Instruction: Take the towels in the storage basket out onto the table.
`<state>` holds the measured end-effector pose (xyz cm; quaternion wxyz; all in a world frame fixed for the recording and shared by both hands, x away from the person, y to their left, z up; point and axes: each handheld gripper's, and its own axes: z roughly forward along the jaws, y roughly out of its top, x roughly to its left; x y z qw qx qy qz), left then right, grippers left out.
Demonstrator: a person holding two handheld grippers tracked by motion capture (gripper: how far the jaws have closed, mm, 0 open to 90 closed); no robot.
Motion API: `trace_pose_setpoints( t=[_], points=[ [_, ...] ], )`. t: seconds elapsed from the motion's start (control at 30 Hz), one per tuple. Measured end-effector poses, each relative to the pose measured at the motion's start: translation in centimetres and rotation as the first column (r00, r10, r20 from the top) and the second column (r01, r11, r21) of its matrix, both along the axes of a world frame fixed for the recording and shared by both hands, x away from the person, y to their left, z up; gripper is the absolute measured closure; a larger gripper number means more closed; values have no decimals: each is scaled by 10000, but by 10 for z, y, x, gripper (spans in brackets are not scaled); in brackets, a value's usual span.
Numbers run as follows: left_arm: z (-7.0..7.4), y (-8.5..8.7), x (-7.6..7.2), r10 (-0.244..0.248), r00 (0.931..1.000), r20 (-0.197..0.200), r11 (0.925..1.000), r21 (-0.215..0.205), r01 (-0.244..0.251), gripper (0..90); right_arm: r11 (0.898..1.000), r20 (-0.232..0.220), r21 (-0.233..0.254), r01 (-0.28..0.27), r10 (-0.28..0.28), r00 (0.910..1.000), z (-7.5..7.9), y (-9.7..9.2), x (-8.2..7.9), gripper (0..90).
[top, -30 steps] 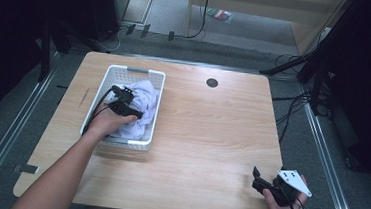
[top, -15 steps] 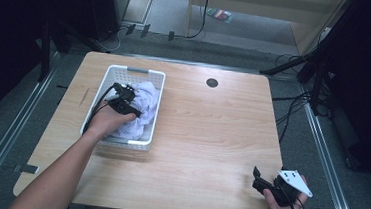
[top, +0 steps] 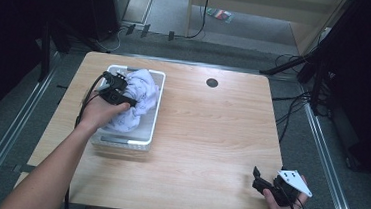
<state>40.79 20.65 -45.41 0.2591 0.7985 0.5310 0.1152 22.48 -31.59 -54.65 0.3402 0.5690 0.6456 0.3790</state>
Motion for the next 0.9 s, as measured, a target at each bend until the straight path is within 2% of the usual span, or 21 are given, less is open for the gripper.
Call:
trace_pose_setpoints(
  t=[0.13, 0.4, 0.57, 0.9],
  points=[
    [10, 4, -1, 68, 9999, 138, 9999, 87, -69, 647, 10000, -23, -7, 19, -19, 10000, 0, 0, 0, 58],
    [34, 11, -4, 154, 9985, 522, 9998, -105, -149, 644, 10000, -53, 3, 33, -33, 10000, 0, 0, 0, 58],
    [48, 10, -5, 64, 9973, 733, 10000, -23, -63, 643, 10000, -62, -32, 48, -48, 10000, 0, 0, 0, 59],
    [68, -1, -10, -49, 9936, 1128, 9997, -227, 75, 639, 10000, -33, -37, 42, -42, 10000, 0, 0, 0, 60]
  ],
)
